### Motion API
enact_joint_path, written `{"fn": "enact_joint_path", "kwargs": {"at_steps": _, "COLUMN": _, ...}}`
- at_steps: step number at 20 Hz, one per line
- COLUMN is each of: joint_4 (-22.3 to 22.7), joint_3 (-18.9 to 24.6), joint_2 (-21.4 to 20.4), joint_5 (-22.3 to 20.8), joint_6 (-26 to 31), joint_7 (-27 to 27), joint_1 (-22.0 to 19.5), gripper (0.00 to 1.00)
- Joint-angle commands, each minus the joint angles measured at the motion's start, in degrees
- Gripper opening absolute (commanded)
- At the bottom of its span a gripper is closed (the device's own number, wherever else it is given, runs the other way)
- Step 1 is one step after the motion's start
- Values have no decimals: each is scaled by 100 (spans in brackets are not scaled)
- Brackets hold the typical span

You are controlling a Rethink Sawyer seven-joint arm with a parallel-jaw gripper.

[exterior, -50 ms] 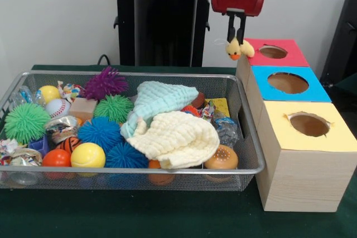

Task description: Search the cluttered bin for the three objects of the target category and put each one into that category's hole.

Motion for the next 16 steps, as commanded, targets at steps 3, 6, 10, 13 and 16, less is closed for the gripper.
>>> {"fn": "enact_joint_path", "kwargs": {"at_steps": 3, "joint_4": -257, "joint_3": -33, "joint_2": 502, "joint_5": 520, "joint_6": 42, "joint_7": 1375, "joint_1": 397, "gripper": 0}}
{"fn": "enact_joint_path", "kwargs": {"at_steps": 6, "joint_4": -326, "joint_3": -91, "joint_2": 556, "joint_5": 644, "joint_6": 72, "joint_7": 1404, "joint_1": 570, "gripper": 0}}
{"fn": "enact_joint_path", "kwargs": {"at_steps": 10, "joint_4": -426, "joint_3": -185, "joint_2": 607, "joint_5": 819, "joint_6": 153, "joint_7": 1456, "joint_1": 804, "gripper": 0}}
{"fn": "enact_joint_path", "kwargs": {"at_steps": 13, "joint_4": -509, "joint_3": -273, "joint_2": 664, "joint_5": 951, "joint_6": 182, "joint_7": 1470, "joint_1": 976, "gripper": 0}}
{"fn": "enact_joint_path", "kwargs": {"at_steps": 16, "joint_4": -582, "joint_3": -401, "joint_2": 686, "joint_5": 1039, "joint_6": 271, "joint_7": 1479, "joint_1": 1148, "gripper": 0}}
